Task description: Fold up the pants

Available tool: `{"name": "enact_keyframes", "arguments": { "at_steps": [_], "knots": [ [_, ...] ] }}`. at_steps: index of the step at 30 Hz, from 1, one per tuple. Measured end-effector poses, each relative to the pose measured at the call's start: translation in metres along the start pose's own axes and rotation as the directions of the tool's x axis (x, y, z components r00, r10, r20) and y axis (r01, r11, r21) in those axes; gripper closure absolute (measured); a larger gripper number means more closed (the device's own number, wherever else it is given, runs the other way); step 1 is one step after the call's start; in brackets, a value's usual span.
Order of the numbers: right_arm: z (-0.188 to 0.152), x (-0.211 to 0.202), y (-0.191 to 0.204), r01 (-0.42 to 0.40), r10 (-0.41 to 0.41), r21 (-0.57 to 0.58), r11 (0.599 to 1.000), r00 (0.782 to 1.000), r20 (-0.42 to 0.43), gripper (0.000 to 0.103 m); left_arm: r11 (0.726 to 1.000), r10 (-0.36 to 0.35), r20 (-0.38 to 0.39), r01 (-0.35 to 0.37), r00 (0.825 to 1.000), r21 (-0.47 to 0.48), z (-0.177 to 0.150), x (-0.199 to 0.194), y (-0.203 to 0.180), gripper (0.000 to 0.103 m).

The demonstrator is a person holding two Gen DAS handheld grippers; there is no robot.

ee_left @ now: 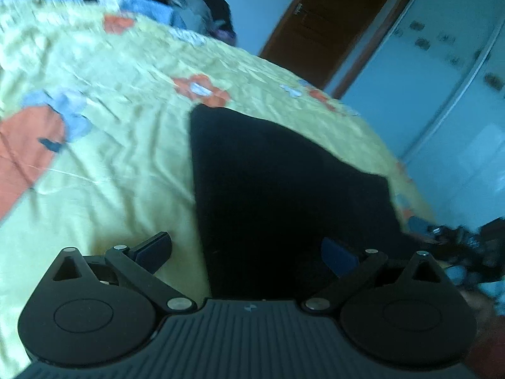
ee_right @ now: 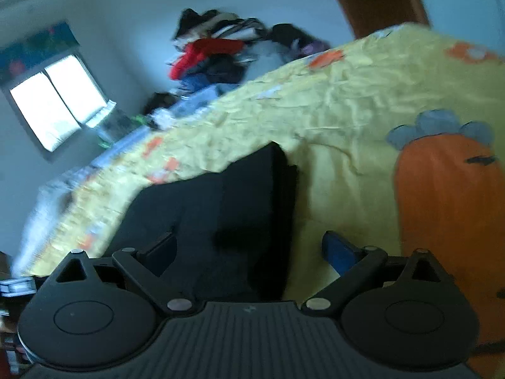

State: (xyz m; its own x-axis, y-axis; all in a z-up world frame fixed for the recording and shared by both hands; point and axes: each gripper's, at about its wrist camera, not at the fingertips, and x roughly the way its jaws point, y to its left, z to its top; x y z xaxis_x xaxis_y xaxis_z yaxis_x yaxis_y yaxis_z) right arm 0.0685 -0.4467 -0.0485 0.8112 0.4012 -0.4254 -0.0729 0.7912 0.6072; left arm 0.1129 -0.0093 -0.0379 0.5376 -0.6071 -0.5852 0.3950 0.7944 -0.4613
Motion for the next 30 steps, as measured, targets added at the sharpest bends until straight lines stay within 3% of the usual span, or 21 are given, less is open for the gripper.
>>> {"name": "enact_keyframes", "arguments": {
  "at_steps": [6,9,12,13,14,15,16,18,20,27,30],
  "knots": [
    [0.017,0.025,-0.012,-0.169,0.173,0.046,0.985,0.981,-0.087,0.003,0.993,-0.108,-0.017,0.106,0.994,-0.056,0.015,0.019,0.008,0.001],
    [0.025,0.033,-0.013,-0.200,0.207,0.062,0.978,0.971,-0.120,0.004,0.986,-0.131,-0.009,0.129,0.991,-0.101,0.019,0.026,0.010,0.002],
    [0.027,0.040,-0.008,-0.213,0.220,0.060,0.975,0.966,-0.135,0.007,0.979,-0.157,0.002,0.156,0.988,-0.132,0.022,0.033,0.011,0.009],
    [0.027,0.044,-0.006,-0.207,0.213,0.057,0.977,0.967,-0.140,0.012,0.978,-0.160,0.000,0.158,0.987,-0.135,0.023,0.034,0.011,0.027],
    [0.026,0.047,-0.004,-0.190,0.196,0.053,0.980,0.970,-0.146,0.033,0.979,-0.151,-0.014,0.148,0.988,-0.141,0.023,0.037,0.011,0.051],
    [0.025,0.051,-0.003,-0.159,0.165,0.051,0.986,0.975,-0.150,0.060,0.984,-0.120,-0.013,0.117,0.993,-0.136,0.021,0.038,0.012,0.060],
    [0.023,0.052,-0.004,-0.142,0.148,0.053,0.988,0.978,-0.147,0.066,0.987,-0.091,-0.010,0.089,0.996,-0.132,0.021,0.037,0.013,0.075],
    [0.020,0.049,-0.004,-0.143,0.149,0.059,0.988,0.981,-0.126,0.069,0.982,-0.095,0.007,0.095,0.995,-0.161,0.019,0.033,0.020,0.087],
    [0.019,0.045,-0.001,-0.144,0.149,0.054,0.988,0.983,-0.108,0.071,0.979,-0.103,0.035,0.107,0.994,-0.176,0.017,0.026,0.024,0.090],
    [0.036,0.033,0.042,-0.202,0.201,-0.014,0.979,0.978,-0.045,0.073,0.996,-0.067,0.148,0.075,0.987,-0.050,0.030,0.000,0.003,0.091],
    [0.048,0.039,0.060,-0.230,0.228,-0.051,0.972,0.973,-0.033,0.073,1.000,-0.023,0.211,0.019,0.977,0.022,0.042,-0.017,-0.001,0.091]
  ]
}}
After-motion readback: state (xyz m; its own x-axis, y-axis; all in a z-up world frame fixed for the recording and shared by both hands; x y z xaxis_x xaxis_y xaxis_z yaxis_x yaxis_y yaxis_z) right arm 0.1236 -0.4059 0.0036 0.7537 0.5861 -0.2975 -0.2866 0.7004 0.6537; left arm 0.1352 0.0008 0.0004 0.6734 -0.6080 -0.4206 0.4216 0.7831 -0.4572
